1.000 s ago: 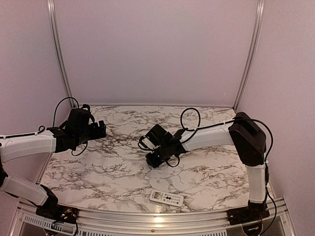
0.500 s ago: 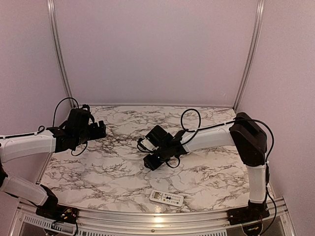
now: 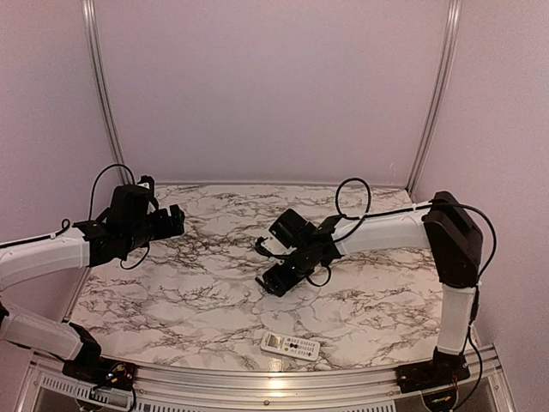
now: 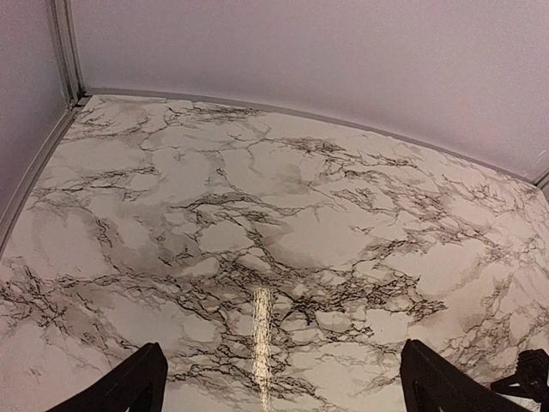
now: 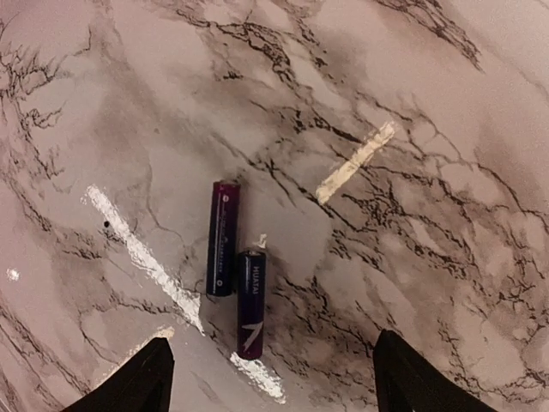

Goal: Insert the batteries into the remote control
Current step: Pick up the remote control from the center of the board.

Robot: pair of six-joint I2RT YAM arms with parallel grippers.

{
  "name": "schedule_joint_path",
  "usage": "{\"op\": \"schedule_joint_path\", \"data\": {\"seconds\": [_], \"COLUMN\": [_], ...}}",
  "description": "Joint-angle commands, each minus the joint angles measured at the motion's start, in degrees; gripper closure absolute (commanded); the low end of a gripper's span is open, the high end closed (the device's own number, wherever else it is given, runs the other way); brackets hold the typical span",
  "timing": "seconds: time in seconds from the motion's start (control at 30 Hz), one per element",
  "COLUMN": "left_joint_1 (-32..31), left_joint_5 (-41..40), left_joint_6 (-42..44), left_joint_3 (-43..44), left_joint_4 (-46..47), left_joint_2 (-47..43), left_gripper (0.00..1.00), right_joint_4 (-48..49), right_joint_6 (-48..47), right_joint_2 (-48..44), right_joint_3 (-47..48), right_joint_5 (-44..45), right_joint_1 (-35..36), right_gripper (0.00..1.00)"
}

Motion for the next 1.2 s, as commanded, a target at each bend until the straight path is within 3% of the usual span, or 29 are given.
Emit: {"op": "schedule_joint_path", "data": {"seconds": [0.0, 0.13, 0.23, 0.4, 0.63, 1.17], "left_joint_1": [-0.13, -0.09, -0.11, -0.13, -0.16, -0.14], "left_joint_5": [1.78, 2.43, 2.79, 5.18, 8.03, 9.63], "left_joint_6": [1.75, 2.34, 2.80, 3.07, 2.84, 0.95], "left_joint_3": [0.42, -0.37, -0.99, -3.46, -5.52, -8.78], "left_joint_4": [1.73, 2.18, 1.79, 2.61, 5.65, 8.09], "left_joint_2": [-3.14, -5.06, -6.23, -8.74, -9.76, -10.11], "left_gripper": [0.01, 0.01, 0.01, 0.01, 0.01, 0.01], "right_joint_4": [-2.73, -3.47, -4.63, -11.62, -27.77, -33.22], "right_joint_6": [-1.91, -4.26, -5.35, -10.43, -14.11, -12.35], "right_joint_2": [-10.47, -18.91, -24.14, -26.95, -18.76, -4.02], "right_joint_3": [-0.51, -2.76, -4.50, -3.88, 3.12, 7.04], "right_joint_5": [2.94, 2.08, -0.45, -12.54, -6.33, -4.79], "right_joint_1": [-0.59, -0.59, -0.59, 0.39, 9.83, 15.92], "right_gripper": [0.20, 0.18, 0.02, 0.01, 0.03, 0.11]}}
